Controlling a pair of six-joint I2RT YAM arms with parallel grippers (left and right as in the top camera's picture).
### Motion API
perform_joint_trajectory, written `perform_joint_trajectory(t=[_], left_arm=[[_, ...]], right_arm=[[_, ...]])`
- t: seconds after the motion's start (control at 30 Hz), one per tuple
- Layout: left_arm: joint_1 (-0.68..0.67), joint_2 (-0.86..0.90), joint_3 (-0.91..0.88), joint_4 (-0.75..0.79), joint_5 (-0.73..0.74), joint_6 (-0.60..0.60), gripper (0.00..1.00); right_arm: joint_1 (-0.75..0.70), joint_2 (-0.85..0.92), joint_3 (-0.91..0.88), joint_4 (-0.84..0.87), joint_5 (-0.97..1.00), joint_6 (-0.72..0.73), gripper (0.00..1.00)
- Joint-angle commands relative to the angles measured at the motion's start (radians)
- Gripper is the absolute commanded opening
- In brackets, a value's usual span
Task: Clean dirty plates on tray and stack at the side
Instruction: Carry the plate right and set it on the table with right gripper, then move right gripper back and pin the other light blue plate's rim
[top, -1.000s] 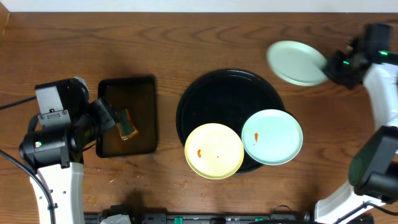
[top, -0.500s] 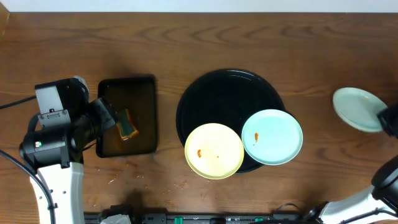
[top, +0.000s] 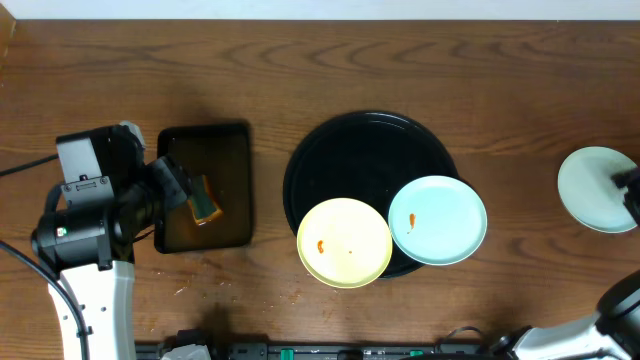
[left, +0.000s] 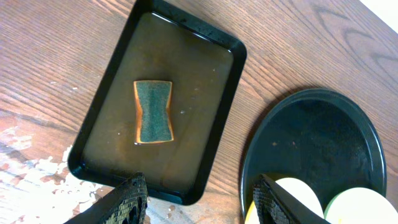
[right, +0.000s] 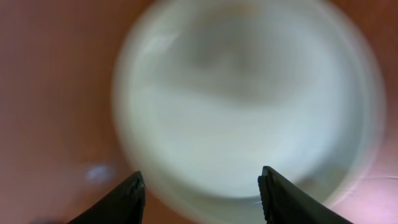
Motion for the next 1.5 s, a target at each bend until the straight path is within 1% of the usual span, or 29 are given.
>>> perform_joint_trajectory(t=[0.0,0.07,0.17,0.27,0.3,0.4,0.47,0.53,0.67,0.8,0.87,0.9,0.93,1.07,1.17,1.3,1.47], left_arm=[[-0.033,-0.002,-0.002,0.004,0.038,0.017,0.57],[-0.074,-0.002,-0.002,0.005,0.037,0.018,0.57],[-0.151,0.001,-0.002,0.005,0.035,0.018,0.57],[-0.222,0.012,-0.002,0.005,0.028,0.018,0.57],[-0.238,0.018,-0.002,0.005,0.023,0.018,0.57],[-0.277,0.039,-0.002,0.005,-0.014,0.017,0.57],[-0.290,0.056,-0.002,0.005,-0.024,0.017,0.57],[-0.291,0.071,-0.002,0.005,-0.024,0.017,0.57],[-0.291,0.098,-0.002,0.006,-0.024,0.017,0.57],[-0.291,0.106,-0.002,0.005,-0.024,0.018,0.57],[-0.291,0.106,-0.002,0.008,-0.024,0.018,0.57],[-0.291,0.106,-0.002,0.013,-0.024,0.018,0.57],[-0.291,0.106,-0.002,0.015,-0.024,0.018,0.57],[-0.291,0.106,-0.002,0.016,-0.024,0.017,0.57],[-0.291,0.106,-0.002,0.016,-0.024,0.017,0.57],[-0.291,0.106,-0.002,0.020,-0.024,0.017,0.57],[-0.291,0.106,-0.002,0.021,-0.024,0.017,0.57]], right_arm=[[0.079,-0.113,0.011,-0.006,-0.226,-0.046,0.57],[0.147,-0.165,0.011,-0.042,-0.235,-0.082,0.57],[0.267,-0.221,0.011,-0.131,-0.190,-0.106,0.56],[0.416,-0.236,0.011,-0.274,-0.037,-0.104,0.54],[0.471,-0.233,0.009,-0.329,0.042,-0.103,0.54],[0.606,-0.226,-0.013,-0.447,0.269,-0.043,0.55],[0.678,-0.226,-0.046,-0.493,0.380,0.003,0.56],[0.731,-0.226,-0.096,-0.512,0.449,0.041,0.58],[0.779,-0.226,-0.238,-0.443,0.427,0.061,0.58],[0.771,-0.226,-0.343,-0.349,0.413,0.060,0.53],[0.768,-0.226,-0.362,-0.305,0.370,0.041,0.45],[0.768,-0.226,-0.364,-0.278,0.322,0.025,0.40],[0.768,-0.227,-0.364,-0.260,0.287,0.023,0.37],[0.768,-0.228,-0.364,-0.195,0.226,0.033,0.01],[0.768,-0.228,-0.362,-0.123,0.206,0.046,0.01],[0.772,-0.228,-0.362,0.056,0.102,0.046,0.01],[0.816,-0.225,-0.362,0.230,0.106,0.041,0.01]])
